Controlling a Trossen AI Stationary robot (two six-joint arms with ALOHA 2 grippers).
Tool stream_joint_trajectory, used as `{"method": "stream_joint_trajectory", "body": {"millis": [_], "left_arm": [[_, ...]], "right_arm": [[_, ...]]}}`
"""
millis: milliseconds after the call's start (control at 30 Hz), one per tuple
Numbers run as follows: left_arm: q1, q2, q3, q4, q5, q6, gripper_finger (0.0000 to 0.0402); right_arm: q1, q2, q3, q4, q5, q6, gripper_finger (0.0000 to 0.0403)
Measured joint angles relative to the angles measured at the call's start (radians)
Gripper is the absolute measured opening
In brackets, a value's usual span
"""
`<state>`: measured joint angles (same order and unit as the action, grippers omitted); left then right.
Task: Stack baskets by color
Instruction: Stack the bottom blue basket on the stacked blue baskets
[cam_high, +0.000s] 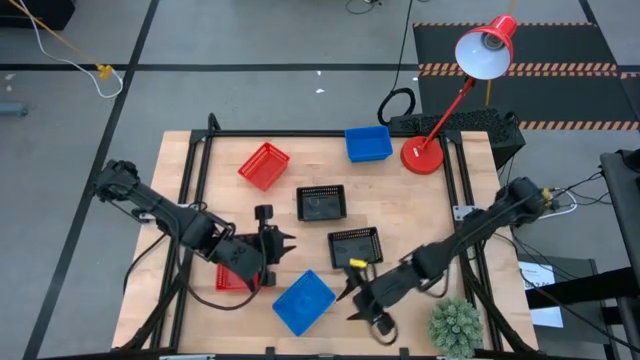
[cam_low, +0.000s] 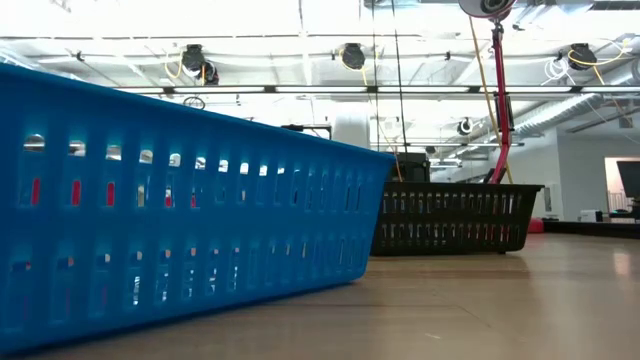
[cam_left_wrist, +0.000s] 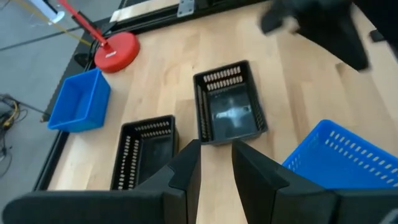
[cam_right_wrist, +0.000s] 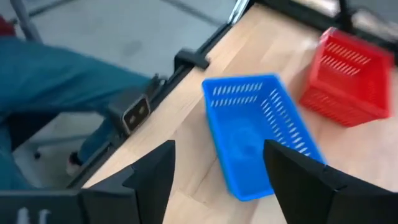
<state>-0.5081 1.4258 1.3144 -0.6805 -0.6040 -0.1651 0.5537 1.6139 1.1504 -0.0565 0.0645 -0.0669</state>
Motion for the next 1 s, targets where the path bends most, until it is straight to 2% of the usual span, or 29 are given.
{"method": "stream_joint_trajectory", "body": {"millis": [200,433,900,1000], "left_arm": [[0.016,0.0,0.0,-0.036,0.0,-0.046,0.0093],[0.016,0.0,0.0,-0.036,0.0,-0.047,0.0093],[0.016,0.0,0.0,-0.034,0.0,-0.047,0.0093],[0.016,0.0,0.0,-0.033,0.0,-0.047,0.0093]], "right_arm": [[-0.025,0.148,0.075,-0.016,-0.069,0.001,0.0207],[-0.057,0.247,0.132,-0.017,-0.071,0.019,0.0185],[-0.086,0.304,0.136,-0.031,-0.097,-0.008,0.0179],[-0.086,0.304,0.136,-0.033,-0.097,-0.026,0.0168]]}}
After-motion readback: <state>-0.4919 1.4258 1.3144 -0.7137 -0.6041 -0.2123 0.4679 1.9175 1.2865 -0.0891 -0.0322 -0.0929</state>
